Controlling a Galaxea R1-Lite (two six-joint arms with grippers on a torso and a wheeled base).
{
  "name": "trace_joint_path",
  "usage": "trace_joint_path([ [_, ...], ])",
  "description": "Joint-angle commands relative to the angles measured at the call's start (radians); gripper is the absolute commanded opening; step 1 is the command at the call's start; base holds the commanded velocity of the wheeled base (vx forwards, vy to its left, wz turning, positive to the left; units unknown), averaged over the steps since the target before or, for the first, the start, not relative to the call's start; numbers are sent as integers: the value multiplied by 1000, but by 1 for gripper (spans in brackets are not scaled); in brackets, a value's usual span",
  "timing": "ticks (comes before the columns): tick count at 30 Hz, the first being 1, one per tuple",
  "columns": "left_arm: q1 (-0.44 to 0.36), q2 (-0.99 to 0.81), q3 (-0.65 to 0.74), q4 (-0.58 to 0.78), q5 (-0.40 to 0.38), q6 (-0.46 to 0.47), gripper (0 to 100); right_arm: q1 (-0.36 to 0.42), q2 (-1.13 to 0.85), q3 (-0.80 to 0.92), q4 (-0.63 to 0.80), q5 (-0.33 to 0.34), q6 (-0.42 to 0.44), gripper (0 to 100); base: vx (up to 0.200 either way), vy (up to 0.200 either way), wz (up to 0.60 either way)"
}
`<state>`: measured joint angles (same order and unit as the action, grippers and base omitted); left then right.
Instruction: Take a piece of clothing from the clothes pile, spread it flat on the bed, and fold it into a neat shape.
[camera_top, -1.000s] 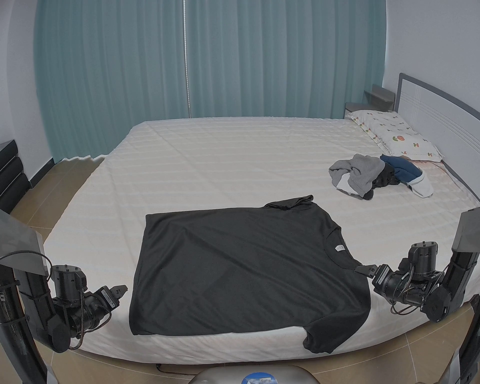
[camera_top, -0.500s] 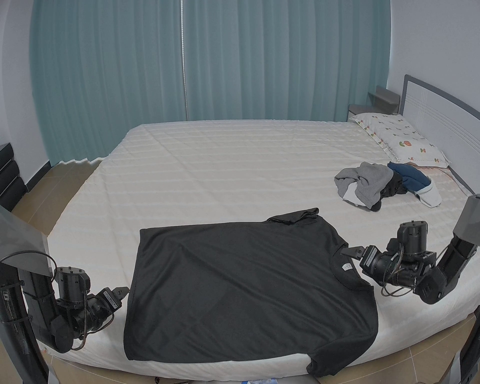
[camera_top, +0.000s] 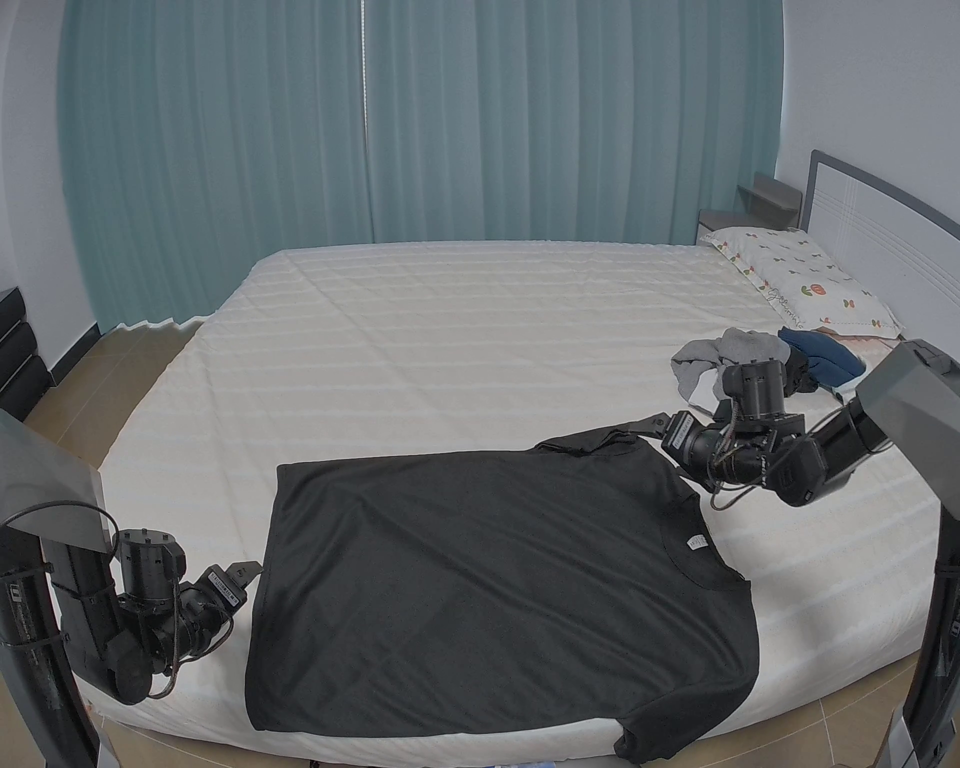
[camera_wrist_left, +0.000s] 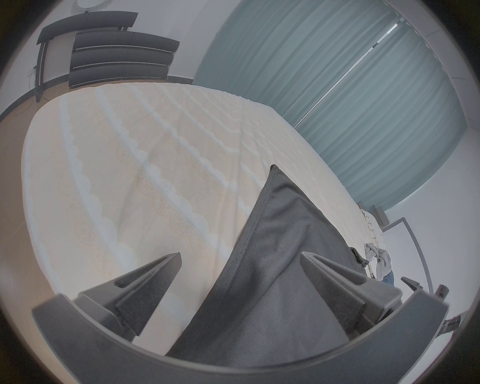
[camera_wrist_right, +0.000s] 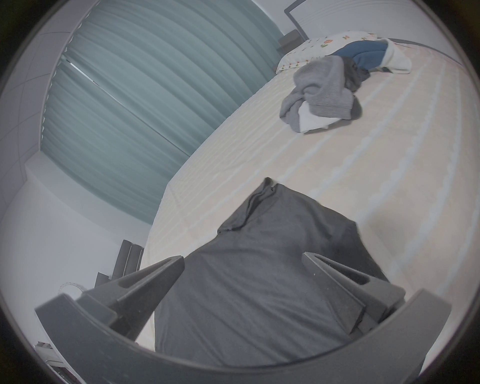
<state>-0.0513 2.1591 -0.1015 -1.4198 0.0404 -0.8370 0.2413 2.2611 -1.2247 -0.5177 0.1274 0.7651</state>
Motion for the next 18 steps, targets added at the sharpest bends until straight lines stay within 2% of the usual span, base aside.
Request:
trace_joint_path([
  [1, -9, 4, 2, -13, -8, -17, 100, 35, 192, -190, 79, -2, -4, 100, 0, 0, 0],
  [12, -7, -2, 14, -33, -22, -19, 100, 39, 287, -420, 223, -3, -3, 100, 0, 0, 0],
  [15, -9, 1, 19, -36, -19, -14, 100, 39, 298, -460, 242, -3, -1, 100, 200, 0, 0],
  [18, -9, 2, 20, -50, -19, -16, 100, 38, 321, -489, 242, -3, -1, 100, 0, 0, 0],
])
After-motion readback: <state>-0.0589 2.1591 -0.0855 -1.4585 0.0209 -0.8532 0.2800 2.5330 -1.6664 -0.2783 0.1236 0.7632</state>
